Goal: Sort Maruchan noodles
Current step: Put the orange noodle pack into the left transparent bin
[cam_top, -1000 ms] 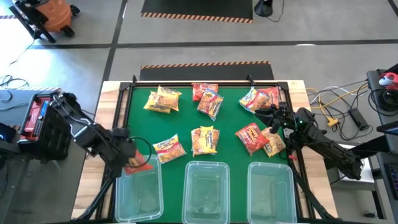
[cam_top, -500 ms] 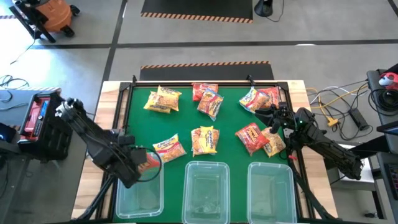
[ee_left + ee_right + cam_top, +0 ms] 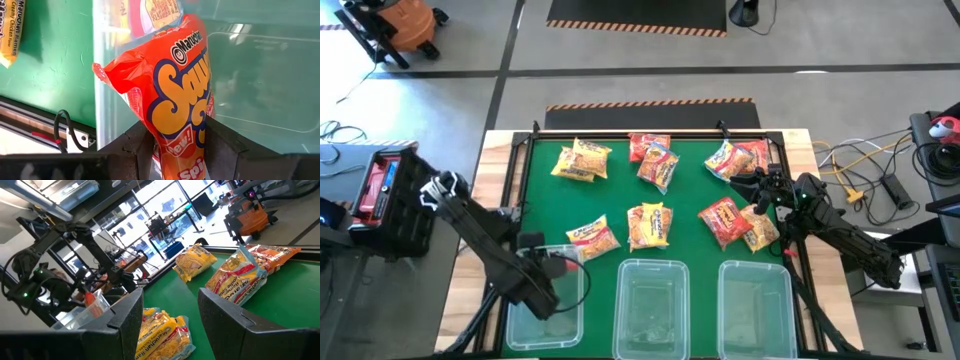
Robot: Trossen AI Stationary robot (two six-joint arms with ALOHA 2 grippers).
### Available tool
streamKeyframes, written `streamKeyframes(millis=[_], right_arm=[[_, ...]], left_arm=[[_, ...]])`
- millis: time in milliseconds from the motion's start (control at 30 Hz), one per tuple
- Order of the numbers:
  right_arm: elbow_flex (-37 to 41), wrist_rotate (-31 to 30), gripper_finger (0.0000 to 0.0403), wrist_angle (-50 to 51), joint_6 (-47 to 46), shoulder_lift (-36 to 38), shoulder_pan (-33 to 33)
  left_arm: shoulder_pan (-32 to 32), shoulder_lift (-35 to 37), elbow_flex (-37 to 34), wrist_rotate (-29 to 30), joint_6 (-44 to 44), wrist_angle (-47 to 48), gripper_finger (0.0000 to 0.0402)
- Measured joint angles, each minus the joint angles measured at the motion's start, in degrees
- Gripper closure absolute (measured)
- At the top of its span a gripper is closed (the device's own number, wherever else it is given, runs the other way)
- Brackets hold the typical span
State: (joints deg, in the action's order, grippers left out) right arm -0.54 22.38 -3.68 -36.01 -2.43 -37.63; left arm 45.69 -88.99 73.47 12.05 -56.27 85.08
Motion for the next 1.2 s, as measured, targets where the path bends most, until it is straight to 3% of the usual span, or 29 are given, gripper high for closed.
streamKeyframes(millis=[500,900,1200], right_arm=[[0.0,0.0,0.0225,0.0,0.0,0.0,0.0],[0.0,0.0,0.0225,0.0,0.0,0.0,0.0],[0.0,0.0,0.0225,0.0,0.0,0.0,0.0]], left_arm=[[2.7,-2.9,-0.1,-0.8,-3.6,-2.1,0.0277],[2.9,-2.9,-3.4,-0.6,-6.3,-4.8,0.0202],[2.9,-2.7,2.3,3.3,-8.8,1.8,0.0194]])
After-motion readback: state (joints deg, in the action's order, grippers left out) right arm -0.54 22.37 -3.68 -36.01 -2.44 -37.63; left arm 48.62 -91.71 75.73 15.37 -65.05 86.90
